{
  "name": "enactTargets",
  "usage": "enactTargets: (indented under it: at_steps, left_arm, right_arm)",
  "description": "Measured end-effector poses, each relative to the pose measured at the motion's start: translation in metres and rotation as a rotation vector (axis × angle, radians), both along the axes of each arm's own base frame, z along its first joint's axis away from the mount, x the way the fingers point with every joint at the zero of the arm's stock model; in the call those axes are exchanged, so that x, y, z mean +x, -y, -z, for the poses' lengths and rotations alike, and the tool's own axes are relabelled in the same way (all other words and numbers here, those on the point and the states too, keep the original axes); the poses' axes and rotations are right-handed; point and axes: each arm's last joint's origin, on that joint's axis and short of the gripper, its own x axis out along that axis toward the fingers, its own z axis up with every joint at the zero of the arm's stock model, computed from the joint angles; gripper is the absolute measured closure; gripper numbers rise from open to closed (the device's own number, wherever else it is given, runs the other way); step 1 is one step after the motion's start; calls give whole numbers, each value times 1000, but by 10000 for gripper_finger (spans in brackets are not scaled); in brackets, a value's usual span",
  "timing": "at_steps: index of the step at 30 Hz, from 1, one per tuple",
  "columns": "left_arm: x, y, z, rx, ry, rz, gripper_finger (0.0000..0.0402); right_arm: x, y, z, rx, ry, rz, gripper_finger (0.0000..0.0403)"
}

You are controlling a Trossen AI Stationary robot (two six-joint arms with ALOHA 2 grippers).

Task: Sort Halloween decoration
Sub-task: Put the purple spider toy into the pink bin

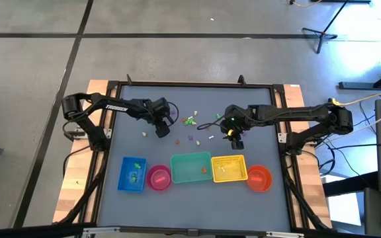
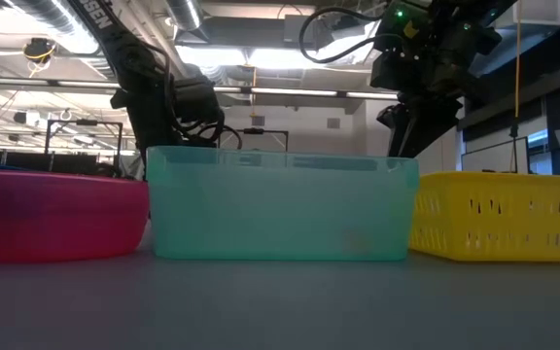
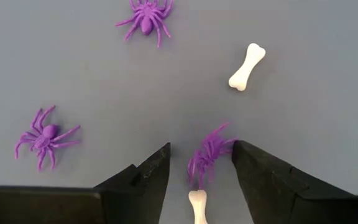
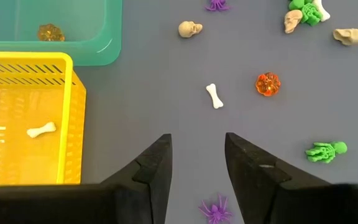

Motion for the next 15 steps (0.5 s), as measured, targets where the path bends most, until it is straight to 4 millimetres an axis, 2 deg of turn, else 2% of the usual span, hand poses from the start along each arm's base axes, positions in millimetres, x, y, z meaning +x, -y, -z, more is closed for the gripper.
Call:
enactTargets:
  at_steps: [15]
  left_arm:
    - [3, 1, -2, -10, 0, 13, 330]
  right_arm:
    - [0, 0, 0, 1, 1, -1, 256]
